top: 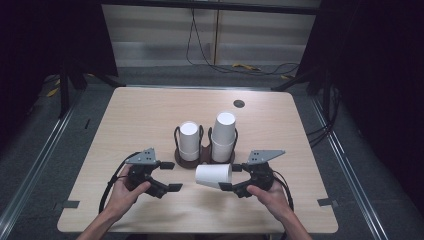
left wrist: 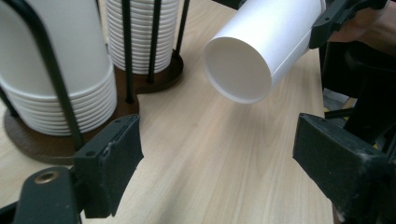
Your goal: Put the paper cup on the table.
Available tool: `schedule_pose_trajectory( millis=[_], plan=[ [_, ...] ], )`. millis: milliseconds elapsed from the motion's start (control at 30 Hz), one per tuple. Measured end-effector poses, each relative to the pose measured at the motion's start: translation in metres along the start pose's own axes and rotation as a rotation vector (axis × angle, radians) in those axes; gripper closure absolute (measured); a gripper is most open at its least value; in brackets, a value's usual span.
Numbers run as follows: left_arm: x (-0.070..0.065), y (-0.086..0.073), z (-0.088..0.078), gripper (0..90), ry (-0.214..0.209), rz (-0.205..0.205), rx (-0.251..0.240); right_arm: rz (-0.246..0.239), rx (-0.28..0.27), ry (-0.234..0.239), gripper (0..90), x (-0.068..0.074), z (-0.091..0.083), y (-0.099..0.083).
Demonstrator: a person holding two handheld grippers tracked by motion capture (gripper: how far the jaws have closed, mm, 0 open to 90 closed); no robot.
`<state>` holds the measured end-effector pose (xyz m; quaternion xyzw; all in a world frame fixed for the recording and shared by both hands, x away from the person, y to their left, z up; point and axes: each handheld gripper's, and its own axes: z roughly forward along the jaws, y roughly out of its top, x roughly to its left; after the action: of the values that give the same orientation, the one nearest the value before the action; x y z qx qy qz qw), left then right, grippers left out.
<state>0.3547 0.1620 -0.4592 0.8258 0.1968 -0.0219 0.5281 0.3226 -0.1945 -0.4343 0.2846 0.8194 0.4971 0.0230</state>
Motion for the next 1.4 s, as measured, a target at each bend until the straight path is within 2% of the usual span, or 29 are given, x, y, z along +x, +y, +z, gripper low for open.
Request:
schedule_pose_trajectory(
  millis=[133,167,333,467,500,533,633,867,900,933,967,1100,1133,1267,1300,1333,1367,1400],
  plan=[
    [0.001,-0.005,-0.005,15.8,0.054,0.0,-0.01,-0.004,0.009,-0.017,24.0,-0.002,-0.004,0.002],
    [0.002,-0.006,-0.008,15.8,0.075,0.013,0.006,-0.008,0.029,-0.034,24.0,-0.001,-0.007,0.001],
    [0.0,-0.008,-0.011,15.8,0.075,0.008,0.002,0.001,0.053,-0.07,24.0,-0.001,-0.016,-0.003],
    [-0.001,-0.012,-0.009,15.8,0.085,0.029,0.012,0.012,0.063,-0.102,24.0,-0.003,-0.027,-0.007],
    [-0.001,-0.013,-0.008,15.8,0.089,0.023,0.022,0.023,0.069,-0.126,24.0,-0.004,-0.032,-0.009],
    [-0.001,-0.014,-0.008,15.8,0.087,0.022,0.02,0.023,0.069,-0.126,24.0,-0.004,-0.032,-0.009],
    [0.001,-0.014,-0.008,15.8,0.092,0.025,0.02,0.034,0.096,-0.165,24.2,-0.008,-0.04,-0.009],
    [0.001,-0.013,-0.009,15.8,0.094,0.021,0.02,0.038,0.117,-0.198,24.2,-0.014,-0.052,-0.007],
    [0.001,-0.014,-0.009,15.8,0.091,0.022,0.019,0.039,0.149,-0.218,24.3,-0.015,-0.054,-0.004],
    [0.001,-0.014,-0.009,15.8,0.091,0.022,0.019,0.039,0.149,-0.218,24.3,-0.015,-0.054,-0.004],
    [0.001,-0.014,-0.009,15.8,0.091,0.026,0.023,0.046,0.171,-0.238,24.3,-0.017,-0.056,-0.002],
    [0.0,-0.014,-0.009,15.8,0.095,0.025,0.027,0.047,0.208,-0.244,24.4,-0.021,-0.056,-0.001],
    [0.001,-0.015,-0.008,15.8,0.095,0.029,0.029,0.045,0.245,-0.263,24.4,-0.022,-0.055,0.0],
    [0.001,-0.015,-0.008,15.8,0.094,0.022,0.024,0.05,0.267,-0.287,24.6,-0.026,-0.056,0.005],
    [0.001,-0.015,-0.008,15.8,0.093,0.023,0.025,0.058,0.288,-0.311,24.7,-0.029,-0.059,0.01],
    [0.001,-0.015,-0.008,15.8,0.093,0.023,0.025,0.058,0.288,-0.311,24.7,-0.029,-0.059,0.01],
    [0.001,-0.015,-0.008,15.8,0.095,0.028,0.026,0.056,0.313,-0.335,24.8,-0.033,-0.061,0.014],
    [0.001,-0.015,-0.008,15.8,0.095,0.028,0.026,0.06,0.322,-0.339,24.8,-0.034,-0.062,0.015]
  ],
)
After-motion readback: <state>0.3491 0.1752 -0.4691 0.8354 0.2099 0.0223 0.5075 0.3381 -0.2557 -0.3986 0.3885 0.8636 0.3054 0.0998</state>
